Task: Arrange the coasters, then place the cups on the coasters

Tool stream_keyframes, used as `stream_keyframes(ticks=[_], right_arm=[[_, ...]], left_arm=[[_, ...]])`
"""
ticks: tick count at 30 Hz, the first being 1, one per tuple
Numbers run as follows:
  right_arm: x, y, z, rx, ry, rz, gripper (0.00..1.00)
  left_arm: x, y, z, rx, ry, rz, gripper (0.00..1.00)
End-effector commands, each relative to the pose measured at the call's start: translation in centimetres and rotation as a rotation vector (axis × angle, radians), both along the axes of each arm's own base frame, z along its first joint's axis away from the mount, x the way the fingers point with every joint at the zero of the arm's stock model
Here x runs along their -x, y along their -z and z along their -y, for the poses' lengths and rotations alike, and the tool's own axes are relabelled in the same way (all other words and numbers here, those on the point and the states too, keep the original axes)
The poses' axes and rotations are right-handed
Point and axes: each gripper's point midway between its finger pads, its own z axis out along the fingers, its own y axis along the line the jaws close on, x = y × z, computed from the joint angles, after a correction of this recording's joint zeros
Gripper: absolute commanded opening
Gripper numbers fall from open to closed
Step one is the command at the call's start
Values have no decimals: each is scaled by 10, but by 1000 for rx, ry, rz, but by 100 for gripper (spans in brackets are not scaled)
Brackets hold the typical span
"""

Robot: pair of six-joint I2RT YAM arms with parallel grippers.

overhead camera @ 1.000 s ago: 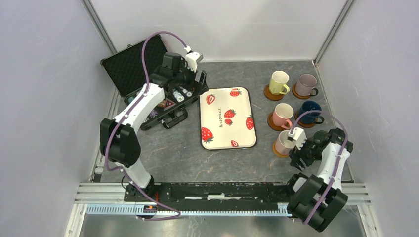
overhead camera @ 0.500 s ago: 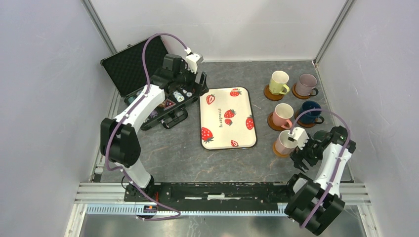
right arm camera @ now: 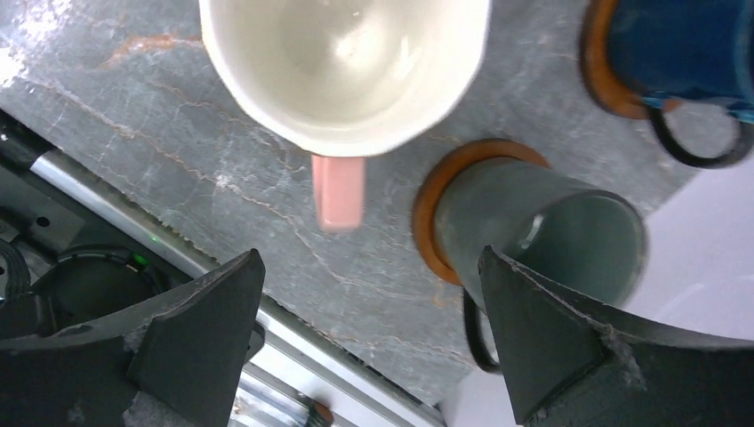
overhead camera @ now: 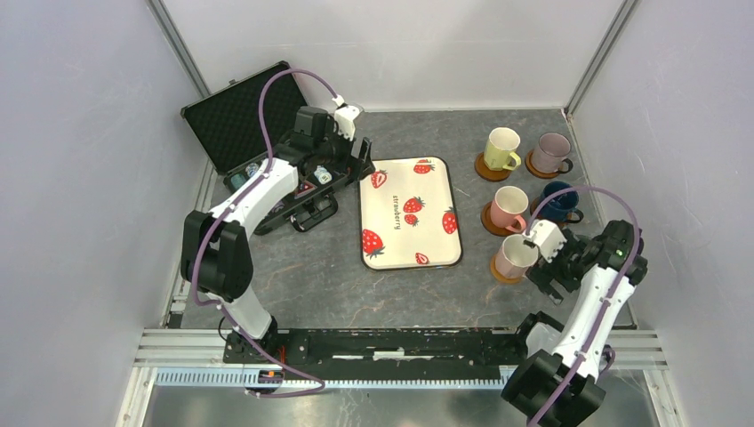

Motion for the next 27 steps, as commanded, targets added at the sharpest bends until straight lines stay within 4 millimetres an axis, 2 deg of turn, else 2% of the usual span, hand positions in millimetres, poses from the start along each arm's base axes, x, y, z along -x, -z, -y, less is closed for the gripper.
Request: stream_keyframes(ticks=[1,7,11,13,17,18,22,24,27], right_arm=[[-17,-39,3,13,30,105,98],[-46,-92,-2,-11,6,232,98],[-72,-126,-12,-112,-2,276,98],[-92,-144,-16,-177,22,300,98],[-147,-183,-21,-242,60,399,98],[-161,-188,-25,-251,56,414,98],[-219,-211,-46,-284,33,487,98],[-245,-215,-59,-306,22,501,98],[-274,-208,-84,-324,-9,492,98]], left_arm=[[-3,-30,5,71,0,64,100],[-4,-39,0,51,-20,28,100],[-5,-52,-6,42,-32,35,100],[-8,-58,-10,28,-46,39,100],[-14,-69,-23,-26,-93,12,100],[-16,-74,-28,-29,-106,8,100],[-25,-82,-57,-59,-196,-41,100],[-32,-89,-79,-48,-260,-69,100],[-36,-96,-115,-50,-334,-138,100]])
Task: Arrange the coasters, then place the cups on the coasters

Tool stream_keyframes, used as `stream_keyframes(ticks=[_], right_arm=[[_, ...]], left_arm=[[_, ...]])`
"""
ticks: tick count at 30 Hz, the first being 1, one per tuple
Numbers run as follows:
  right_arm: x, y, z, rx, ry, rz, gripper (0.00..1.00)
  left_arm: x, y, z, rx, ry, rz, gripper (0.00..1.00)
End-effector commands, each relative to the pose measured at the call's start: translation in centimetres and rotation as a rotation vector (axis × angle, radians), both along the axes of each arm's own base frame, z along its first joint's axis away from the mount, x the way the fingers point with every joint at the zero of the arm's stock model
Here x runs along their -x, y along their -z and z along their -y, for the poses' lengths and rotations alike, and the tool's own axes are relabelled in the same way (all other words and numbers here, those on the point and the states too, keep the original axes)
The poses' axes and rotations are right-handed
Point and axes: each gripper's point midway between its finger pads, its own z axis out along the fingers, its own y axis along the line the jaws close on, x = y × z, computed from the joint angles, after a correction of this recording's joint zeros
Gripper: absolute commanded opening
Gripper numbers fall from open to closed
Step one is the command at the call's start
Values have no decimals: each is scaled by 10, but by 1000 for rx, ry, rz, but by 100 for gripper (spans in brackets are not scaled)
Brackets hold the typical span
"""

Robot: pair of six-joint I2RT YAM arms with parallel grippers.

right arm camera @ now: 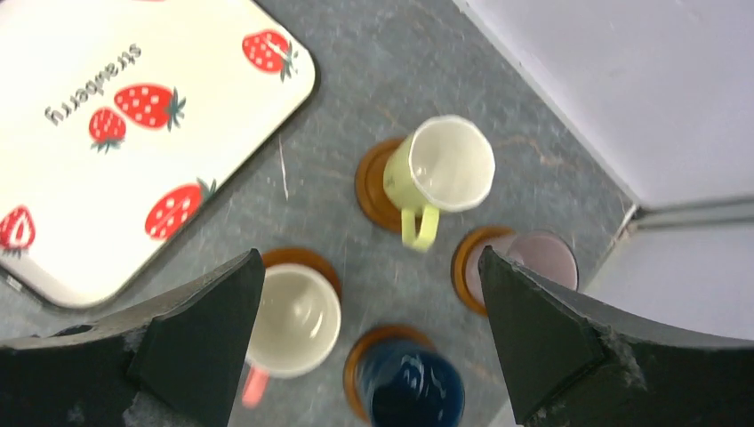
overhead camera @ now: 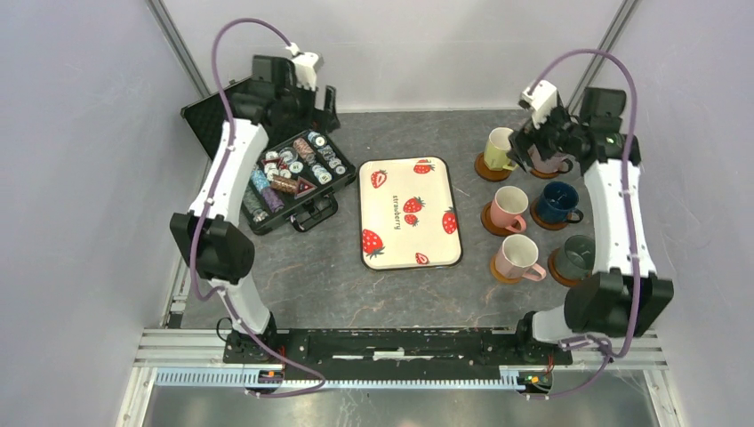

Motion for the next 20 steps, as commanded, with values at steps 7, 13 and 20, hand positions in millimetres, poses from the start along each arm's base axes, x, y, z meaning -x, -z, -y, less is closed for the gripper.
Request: stream_keyframes(ticks=[7,13,20], right_arm=[[-68,37,-62,-122,3,-21,98],[-71,66,-63,-149,26,-68,98],[-79,58,-59,-133,40,-42,98]], left_arm=[[26,26,-121,-78,-246,-294,100],[48,55,-169,-125,-378,-355,100],[40,49,-176,-127,-405,-316,100]])
